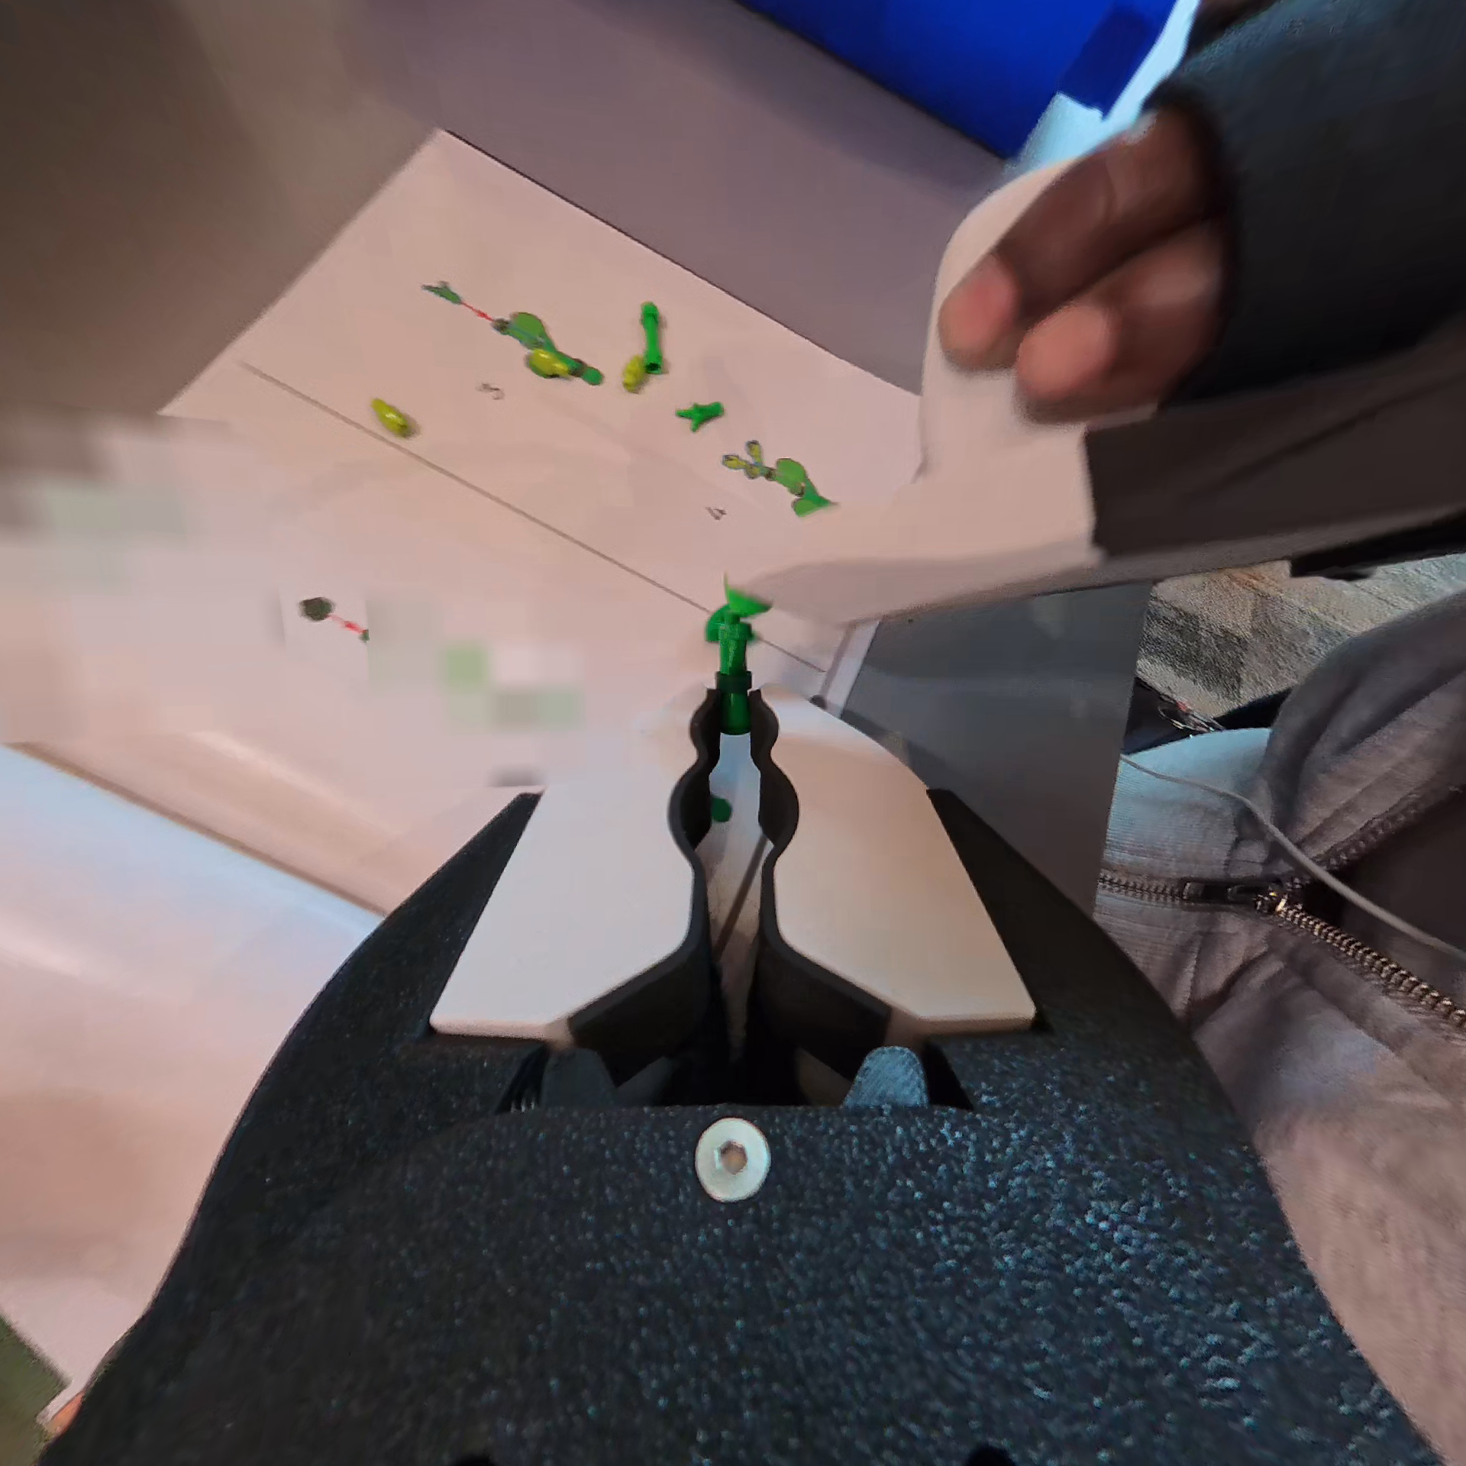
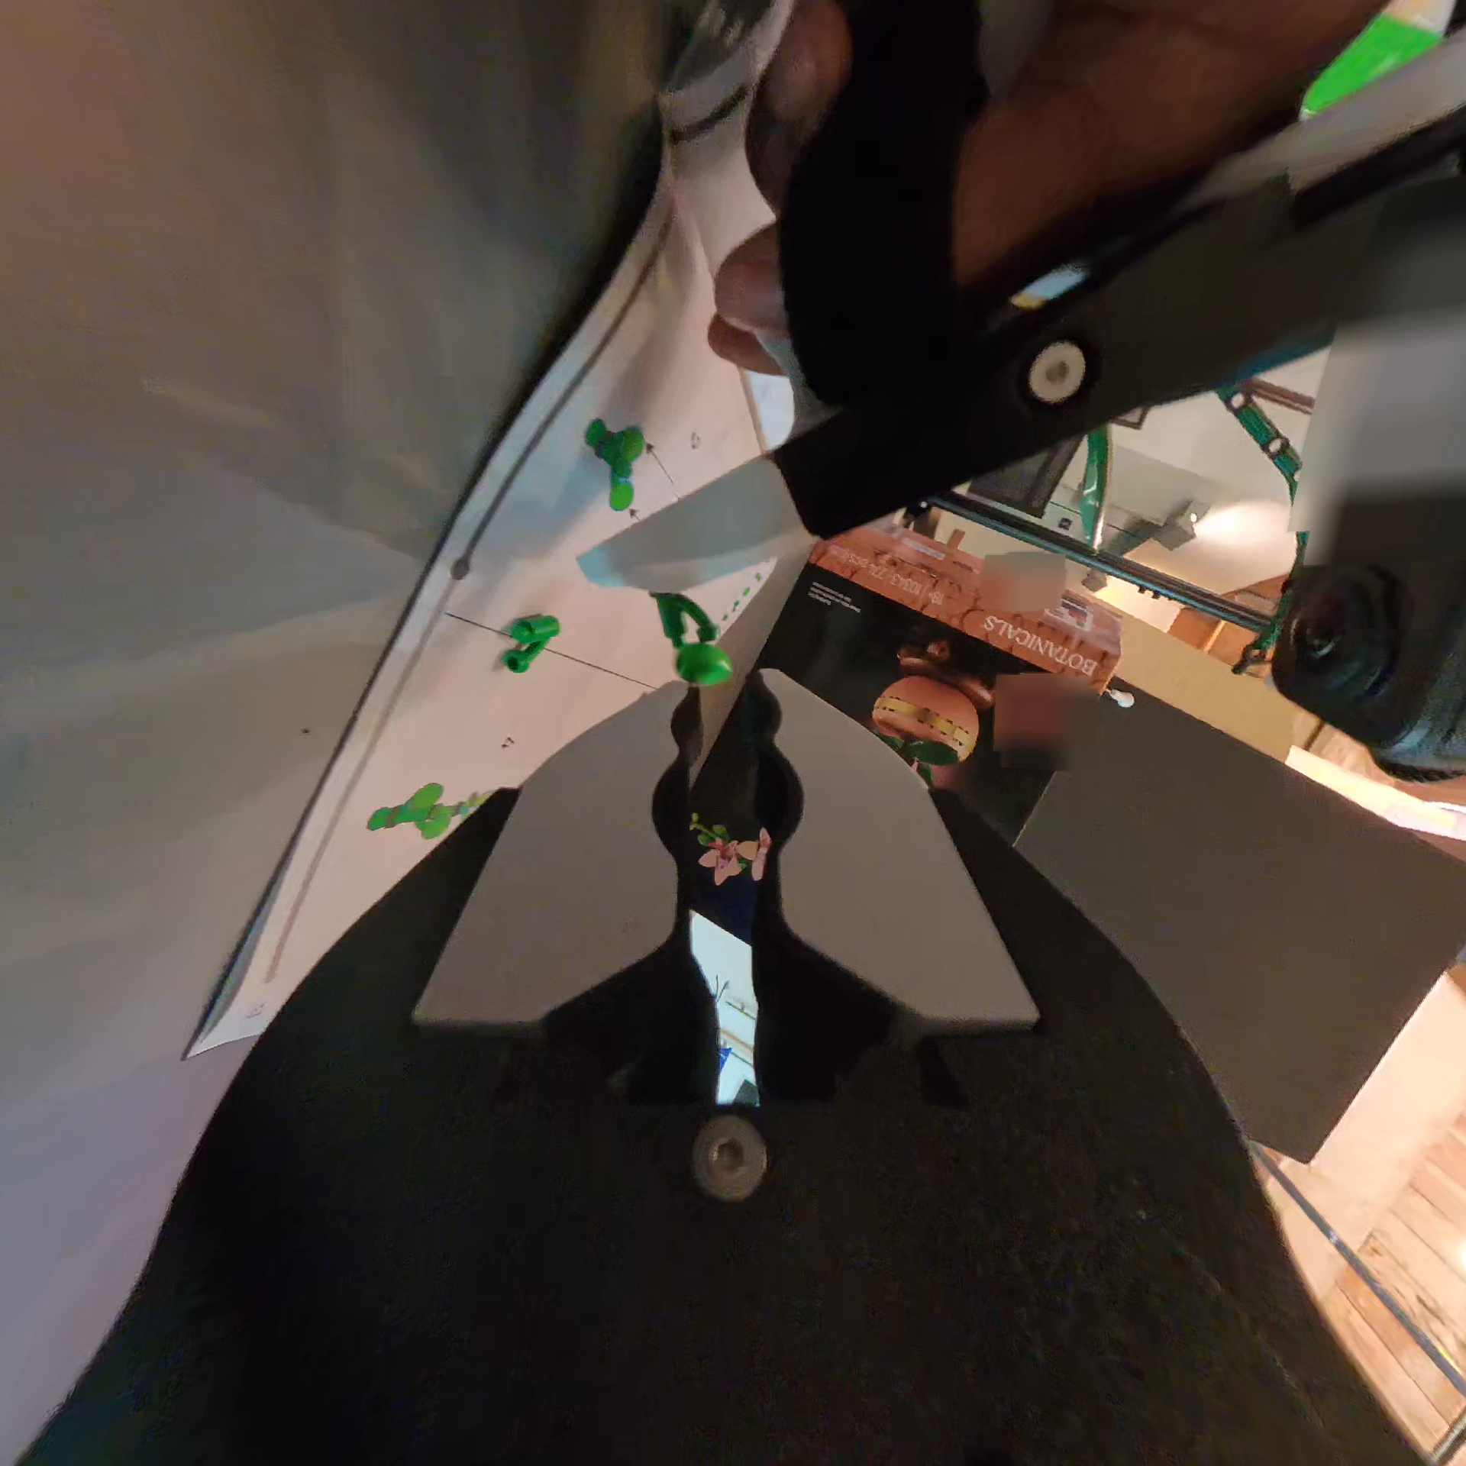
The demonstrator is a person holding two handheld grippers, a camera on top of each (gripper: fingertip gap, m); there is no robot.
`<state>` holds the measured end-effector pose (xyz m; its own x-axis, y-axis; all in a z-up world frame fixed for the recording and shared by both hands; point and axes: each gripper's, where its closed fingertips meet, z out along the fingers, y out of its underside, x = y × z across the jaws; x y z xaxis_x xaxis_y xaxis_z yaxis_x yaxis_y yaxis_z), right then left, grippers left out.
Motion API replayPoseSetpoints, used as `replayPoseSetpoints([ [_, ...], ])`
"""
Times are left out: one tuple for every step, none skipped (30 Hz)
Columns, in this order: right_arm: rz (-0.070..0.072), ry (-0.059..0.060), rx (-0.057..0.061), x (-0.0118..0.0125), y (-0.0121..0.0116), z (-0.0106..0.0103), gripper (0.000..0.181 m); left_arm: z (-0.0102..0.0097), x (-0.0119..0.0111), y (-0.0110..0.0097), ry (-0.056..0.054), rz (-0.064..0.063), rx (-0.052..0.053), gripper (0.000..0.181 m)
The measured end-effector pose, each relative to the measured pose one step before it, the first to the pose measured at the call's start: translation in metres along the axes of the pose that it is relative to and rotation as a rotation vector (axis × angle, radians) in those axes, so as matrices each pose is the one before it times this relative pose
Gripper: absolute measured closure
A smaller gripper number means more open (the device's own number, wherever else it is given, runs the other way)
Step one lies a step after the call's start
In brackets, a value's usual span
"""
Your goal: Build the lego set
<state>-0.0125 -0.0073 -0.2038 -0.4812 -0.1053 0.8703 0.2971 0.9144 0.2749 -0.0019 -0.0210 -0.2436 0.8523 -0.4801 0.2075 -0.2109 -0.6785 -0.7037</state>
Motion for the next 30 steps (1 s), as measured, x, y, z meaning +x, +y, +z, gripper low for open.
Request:
replayPoseSetpoints([
  [0.0020,0.0051,-0.0030,0.00057,0.00147,0.00111,0.172,-0.00068,-0.00103,-0.00022,-0.0009,-0.0046,0.0060,0.176],
  [0.0039,0.0078,-0.0064,0.00065,0.00182,0.00153,0.172,-0.00035,-0.00012,-0.00030,0.0032,-0.0043,0.0063,0.176],
  [0.0183,0.0044,-0.0091,0.00061,0.00282,0.00172,0.173,-0.00023,-0.00008,-0.00069,0.0012,-0.0045,0.0094,0.176],
  [0.0417,-0.0153,0.0024,-0.00139,0.00192,0.00160,0.174,-0.00026,-0.00031,-0.00034,-0.0007,-0.0039,0.0087,0.176],
  [0.0669,-0.0343,0.0223,-0.00322,0.00031,0.00102,0.176,-0.00070,-0.00060,0.00047,-0.0020,-0.0038,0.0061,0.176],
  [0.0904,-0.0403,0.0339,-0.00344,0.00000,0.00077,0.176,-0.00116,-0.00131,0.00076,-0.0045,-0.0059,0.0074,0.176],
  [0.1168,-0.0508,0.0324,-0.00374,0.00145,0.00104,0.177,-0.00174,-0.00161,0.00058,-0.0035,-0.0074,0.0130,0.175],
  [0.1428,-0.0547,0.0364,-0.00251,0.00185,0.00098,0.177,-0.00239,-0.00117,-0.00004,0.0025,-0.0109,0.0204,0.176],
  [0.1554,-0.0519,0.0489,-0.00034,0.00053,-0.00012,0.177,-0.00296,-0.00078,-0.00097,0.0102,-0.0183,0.0284,0.176],
  [0.1583,-0.0390,0.0629,0.00281,-0.00174,-0.00195,0.176,-0.00376,-0.00033,-0.00278,0.0174,-0.0234,0.0416,0.176],
  [0.1592,-0.0349,0.0815,0.00430,-0.00561,-0.00377,0.176,-0.00478,0.00065,-0.00562,0.0278,-0.0229,0.0631,0.176],
  [0.1555,-0.0600,0.1066,0.00030,-0.01158,-0.00485,0.173,-0.00605,0.00244,-0.00915,0.0425,-0.0235,0.0866,0.175],
  [0.1531,-0.0783,0.1337,-0.00382,-0.01671,-0.00447,0.169,-0.00705,0.00495,-0.01270,0.0601,-0.0251,0.1076,0.175],
  [0.1458,-0.0709,0.1452,-0.00405,-0.01790,-0.00269,0.162,-0.00771,0.00880,-0.01553,0.0854,-0.0214,0.1227,0.175],
  [0.1202,-0.0698,0.1375,-0.00430,-0.01670,-0.00076,0.154,-0.00754,0.01154,-0.01694,0.1013,-0.0228,0.1278,0.175],
  [0.0950,-0.0561,0.1126,-0.00280,-0.01353,0.00055,0.153,-0.00638,0.01109,-0.01615,0.0968,-0.0350,0.1152,0.175],
  [0.0692,-0.0450,0.0846,-0.00187,-0.01071,0.00211,0.150,-0.00477,0.00960,-0.01247,0.0864,-0.0441,0.0836,0.176],
  [0.0506,-0.0360,0.0568,-0.00135,-0.00821,0.00331,0.148,-0.00301,0.00770,-0.00721,0.0681,-0.0406,0.0446,0.176],
  [0.0335,-0.0339,0.0290,-0.00225,-0.00519,0.00441,0.149,-0.00143,0.00397,-0.00237,0.0341,-0.0232,0.0133,0.176],
  [0.0202,-0.0360,0.0030,-0.00303,-0.00191,0.00507,0.150,-0.00031,0.00078,0.00147,0.0042,-0.0026,-0.0105,0.175],
  [0.0211,-0.0268,-0.0195,-0.00205,0.00094,0.00532,0.151,0.00054,-0.00010,0.00413,-0.0079,0.0078,-0.0297,0.175],
  [0.0170,-0.0422,-0.0299,-0.00455,0.00221,0.00513,0.150,0.00114,0.00049,0.00450,-0.0080,0.0088,-0.0331,0.175],
  [0.0188,-0.0441,-0.0291,-0.00507,0.00260,0.00470,0.151,0.00158,0.00127,0.00311,-0.0052,0.0049,-0.0251,0.175],
  [0.0213,-0.0360,-0.0254,-0.00422,0.00240,0.00380,0.155,0.00153,0.00209,0.00216,0.0009,0.0018,-0.0204,0.176],
  [0.0169,-0.0282,-0.0292,-0.00344,0.00329,0.00301,0.159,0.00134,0.00192,0.00147,0.0006,0.0014,-0.0166,0.176],
  [0.0091,-0.0077,-0.0262,-0.00097,0.00313,0.00193,0.164,0.00084,0.00127,0.00070,-0.0024,0.0048,-0.0111,0.175],
  [-0.0029,0.0053,-0.0107,0.00038,0.00150,0.00071,0.172,0.00049,0.00182,0.00040,0.0018,0.0077,-0.0083,0.176],
  [-0.0118,-0.0005,0.0009,-0.00101,0.00019,-0.00015,0.175,0.00020,0.00192,0.00031,0.0038,0.0048,-0.0066,0.175],
  [-0.0136,0.0005,0.0031,-0.00122,-0.00050,-0.00054,0.176,0.00006,0.00118,-0.00013,0.0006,0.0026,-0.0026,0.175],
  [-0.0175,0.0053,0.0040,-0.00102,-0.00071,-0.00054,0.176,-0.00006,0.00099,-0.00060,-0.0014,0.0051,0.0021,0.175],
])
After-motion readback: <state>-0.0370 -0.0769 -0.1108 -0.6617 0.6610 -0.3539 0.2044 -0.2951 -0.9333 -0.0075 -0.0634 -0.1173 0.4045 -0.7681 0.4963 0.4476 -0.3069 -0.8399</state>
